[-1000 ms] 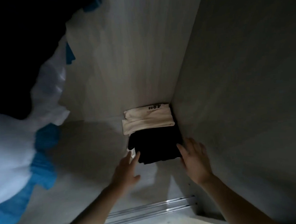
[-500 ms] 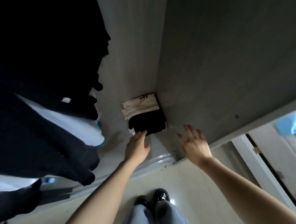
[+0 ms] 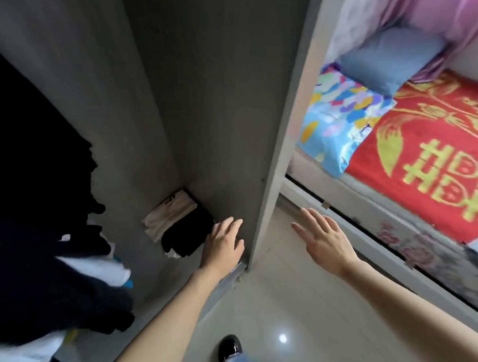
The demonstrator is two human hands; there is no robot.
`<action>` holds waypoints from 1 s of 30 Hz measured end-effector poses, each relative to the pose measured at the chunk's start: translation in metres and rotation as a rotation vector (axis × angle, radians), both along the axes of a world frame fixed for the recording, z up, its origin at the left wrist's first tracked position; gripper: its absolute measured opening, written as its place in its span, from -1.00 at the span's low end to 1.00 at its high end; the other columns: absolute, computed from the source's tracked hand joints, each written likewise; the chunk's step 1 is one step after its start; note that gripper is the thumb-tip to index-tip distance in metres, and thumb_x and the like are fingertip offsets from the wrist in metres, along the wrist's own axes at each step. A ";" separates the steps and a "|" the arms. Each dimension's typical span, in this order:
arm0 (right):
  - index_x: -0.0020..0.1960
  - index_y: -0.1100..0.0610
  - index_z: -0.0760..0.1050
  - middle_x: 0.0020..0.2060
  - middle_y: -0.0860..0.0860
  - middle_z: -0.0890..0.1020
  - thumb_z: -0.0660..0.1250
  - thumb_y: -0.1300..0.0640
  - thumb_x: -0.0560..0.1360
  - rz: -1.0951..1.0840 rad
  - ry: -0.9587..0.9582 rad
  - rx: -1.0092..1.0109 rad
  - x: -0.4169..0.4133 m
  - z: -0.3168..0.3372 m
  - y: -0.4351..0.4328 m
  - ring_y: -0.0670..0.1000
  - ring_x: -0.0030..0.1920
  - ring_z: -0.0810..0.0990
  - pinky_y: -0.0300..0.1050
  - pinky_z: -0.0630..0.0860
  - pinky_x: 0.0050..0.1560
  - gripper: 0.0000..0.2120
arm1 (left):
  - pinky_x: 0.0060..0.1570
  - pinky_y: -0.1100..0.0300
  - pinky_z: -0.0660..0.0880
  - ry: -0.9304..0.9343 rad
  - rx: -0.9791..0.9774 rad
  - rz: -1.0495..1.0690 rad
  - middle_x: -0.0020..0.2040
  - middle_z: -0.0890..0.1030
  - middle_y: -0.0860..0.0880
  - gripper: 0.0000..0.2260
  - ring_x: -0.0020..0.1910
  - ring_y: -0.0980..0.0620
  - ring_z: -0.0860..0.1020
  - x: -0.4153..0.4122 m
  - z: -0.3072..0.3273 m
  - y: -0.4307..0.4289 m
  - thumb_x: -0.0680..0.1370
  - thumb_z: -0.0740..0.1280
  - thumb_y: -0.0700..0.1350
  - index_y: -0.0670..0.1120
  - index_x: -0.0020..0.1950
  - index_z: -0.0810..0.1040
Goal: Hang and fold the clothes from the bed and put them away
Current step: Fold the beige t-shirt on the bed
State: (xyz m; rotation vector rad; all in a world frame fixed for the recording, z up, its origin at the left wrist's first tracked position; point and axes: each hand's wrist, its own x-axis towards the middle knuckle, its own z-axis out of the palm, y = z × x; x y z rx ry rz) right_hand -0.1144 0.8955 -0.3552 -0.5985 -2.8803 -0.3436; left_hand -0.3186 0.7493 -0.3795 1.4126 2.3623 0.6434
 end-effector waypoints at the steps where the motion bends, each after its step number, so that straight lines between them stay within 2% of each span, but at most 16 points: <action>1: 0.06 0.15 0.66 0.09 0.28 0.61 0.62 0.26 -0.08 -0.068 0.013 -0.009 0.020 0.006 -0.003 0.27 0.06 0.62 0.15 0.58 -0.09 -0.31 | 0.32 0.21 0.12 0.006 0.016 -0.034 0.46 0.30 -0.06 -0.56 0.39 -0.04 0.26 0.011 0.008 0.005 0.57 0.23 -0.12 -0.10 0.46 0.31; 9: 0.07 0.17 0.65 0.09 0.30 0.60 0.64 0.27 -0.11 -0.492 0.109 -0.009 0.208 0.036 -0.043 0.28 0.04 0.63 0.13 0.59 -0.11 -0.28 | 0.33 0.16 0.20 -0.039 0.070 -0.228 0.37 0.42 -0.13 -0.60 0.34 -0.10 0.36 0.139 0.031 0.039 0.54 0.30 -0.18 -0.17 0.38 0.43; 14: 0.06 0.17 0.65 0.07 0.29 0.60 0.63 0.26 -0.08 -0.789 0.144 0.017 0.349 0.052 -0.102 0.25 0.03 0.64 0.09 0.59 -0.12 -0.31 | 0.30 0.16 0.23 -0.084 0.071 -0.423 0.38 0.41 -0.09 -0.61 0.35 -0.07 0.33 0.267 0.044 0.060 0.57 0.27 -0.15 -0.14 0.40 0.40; 17: 0.02 0.20 0.66 0.01 0.29 0.62 0.63 0.29 -0.11 -1.017 0.196 0.019 0.414 0.055 -0.150 0.24 -0.03 0.66 0.10 0.60 -0.21 -0.33 | 0.30 0.12 0.26 -0.097 0.080 -0.579 0.37 0.42 -0.07 -0.61 0.34 -0.07 0.34 0.346 0.052 0.065 0.57 0.27 -0.13 -0.13 0.40 0.40; 20: 0.01 0.21 0.66 -0.02 0.31 0.62 0.66 0.29 -0.15 -1.246 0.186 -0.009 0.465 0.049 -0.212 0.26 -0.07 0.66 0.11 0.60 -0.27 -0.30 | 0.31 0.12 0.26 -0.151 0.073 -0.758 0.35 0.42 -0.03 -0.62 0.36 -0.02 0.32 0.420 0.055 0.057 0.58 0.26 -0.11 -0.11 0.40 0.39; 23: 0.03 0.20 0.65 0.02 0.30 0.62 0.66 0.26 -0.08 -1.427 0.158 0.037 0.503 0.055 -0.268 0.25 -0.02 0.65 0.11 0.61 -0.17 -0.34 | 0.30 0.17 0.26 -0.103 0.059 -0.985 0.38 0.40 -0.01 -0.62 0.38 0.00 0.29 0.482 0.053 0.052 0.59 0.24 -0.10 -0.08 0.42 0.37; 25: 0.05 0.21 0.65 0.04 0.30 0.61 0.65 0.28 -0.02 -1.620 0.146 0.110 0.524 0.065 -0.312 0.26 0.02 0.64 0.14 0.60 -0.11 -0.38 | 0.29 0.19 0.27 -0.039 0.062 -1.216 0.40 0.37 -0.01 -0.61 0.38 -0.01 0.28 0.532 0.055 0.046 0.59 0.23 -0.09 -0.06 0.42 0.36; 30: 0.08 0.24 0.63 0.09 0.33 0.58 0.60 0.32 0.09 -1.963 0.159 0.323 0.537 0.092 -0.403 0.32 0.09 0.59 0.25 0.55 -0.06 -0.45 | 0.28 0.22 0.24 0.053 0.163 -1.601 0.41 0.36 0.02 -0.59 0.39 0.00 0.27 0.622 0.078 0.018 0.57 0.23 -0.08 -0.01 0.43 0.35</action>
